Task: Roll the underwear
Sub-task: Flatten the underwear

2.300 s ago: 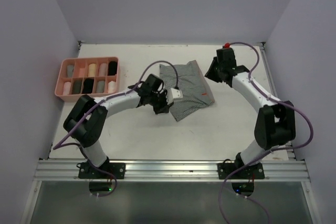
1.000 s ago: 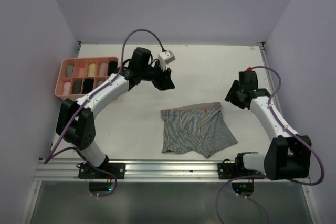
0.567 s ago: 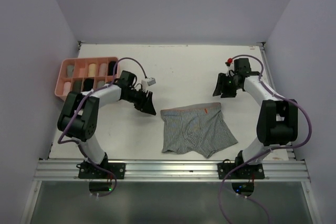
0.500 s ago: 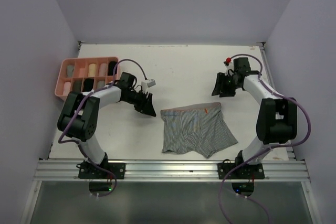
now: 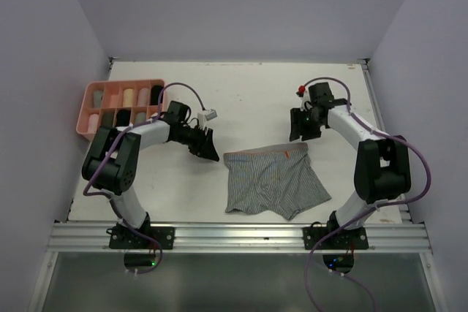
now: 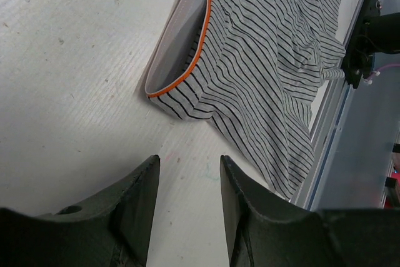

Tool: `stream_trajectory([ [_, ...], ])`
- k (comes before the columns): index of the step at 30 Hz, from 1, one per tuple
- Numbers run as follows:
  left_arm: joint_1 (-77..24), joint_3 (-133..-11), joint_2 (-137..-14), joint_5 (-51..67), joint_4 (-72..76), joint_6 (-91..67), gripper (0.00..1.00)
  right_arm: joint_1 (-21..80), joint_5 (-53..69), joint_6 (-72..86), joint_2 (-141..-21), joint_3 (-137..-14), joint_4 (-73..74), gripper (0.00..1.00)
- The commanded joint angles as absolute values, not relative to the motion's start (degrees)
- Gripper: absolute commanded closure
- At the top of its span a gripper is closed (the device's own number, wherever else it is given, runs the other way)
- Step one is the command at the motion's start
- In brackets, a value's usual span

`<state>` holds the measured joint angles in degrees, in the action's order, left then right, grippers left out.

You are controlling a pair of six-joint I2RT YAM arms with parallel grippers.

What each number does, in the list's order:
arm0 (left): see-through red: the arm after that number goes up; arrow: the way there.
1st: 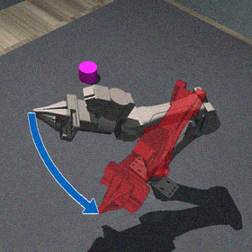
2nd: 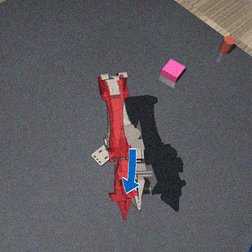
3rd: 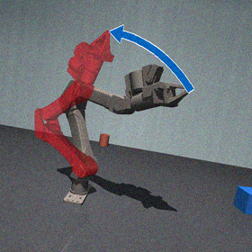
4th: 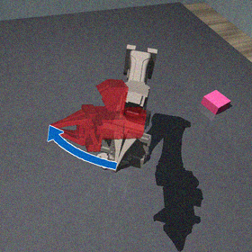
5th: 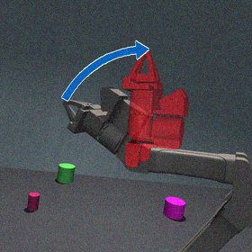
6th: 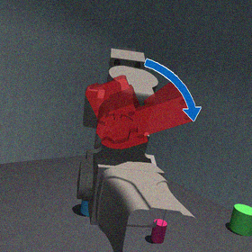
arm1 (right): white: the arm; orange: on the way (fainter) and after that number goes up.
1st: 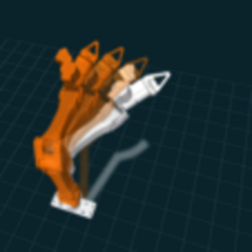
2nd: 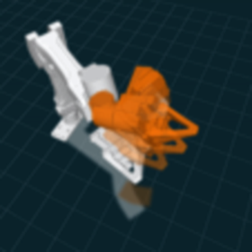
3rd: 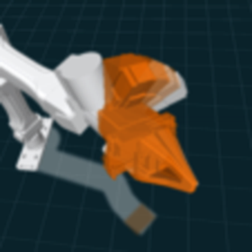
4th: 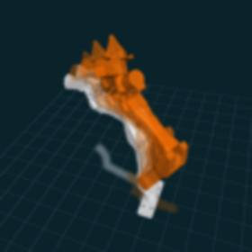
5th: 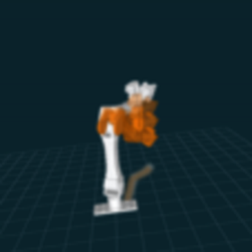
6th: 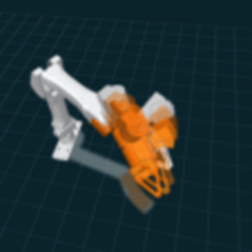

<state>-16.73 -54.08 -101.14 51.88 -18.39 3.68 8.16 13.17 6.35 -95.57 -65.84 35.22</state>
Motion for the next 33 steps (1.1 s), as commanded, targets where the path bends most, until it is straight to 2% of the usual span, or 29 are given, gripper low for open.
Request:
stream_trajectory([
  [1, -16.3, -53.6, -101.0, 54.1, -17.1, 4.7, 0.53, 9.8, 4.6, 4.3, -93.5, -66.6, 39.9, 0.47],
  [6, -16.4, -52.2, -99.8, 53.9, -17.5, 6.1, 0.53, 10.4, -3.5, 4.6, -89.9, -66.0, 42.3, 0.43],
  [10, -16.4, -51.5, -99.7, 54.0, -17.4, 6.4, 0.52, 10.3, -3.8, 4.4, -87.6, -64.3, 41.0, 0.40],
  [21, -16.3, -51.5, -100.5, 55.3, -16.2, 6.3, 0.52, 10.2, -0.3, 5.8, -94.5, -64.4, 42.0, 0.47],
  [26, -16.2, -50.1, -100.3, 54.8, -12.9, 5.4, 0.51, 10.2, 0.6, 5.9, -97.3, -64.9, 41.0, 0.59],
  [27, -16.2, -49.7, -100.4, 55.1, -12.0, 4.6, 0.50, 10.1, 0.2, 5.8, -97.4, -64.9, 40.8, 0.64],
  [28, -16.1, -49.2, -100.3, 55.3, -10.7, 4.0, 0.50, 10.0, 0.2, 5.9, -97.6, -65.0, 40.8, 0.75],
  [31, -16.1, -47.6, -100.9, 56.7, -5.5, 1.4, 0.49, 9.7, 0.2, 6.2, -95.1, -65.7, 41.4, 0.92],
  [33, -16.1, -46.3, -101.3, 57.6, 1.4, -2.6, 0.49, 9.4, 0.4, 6.0, -92.4, -65.7, 41.2, 0.96],
])
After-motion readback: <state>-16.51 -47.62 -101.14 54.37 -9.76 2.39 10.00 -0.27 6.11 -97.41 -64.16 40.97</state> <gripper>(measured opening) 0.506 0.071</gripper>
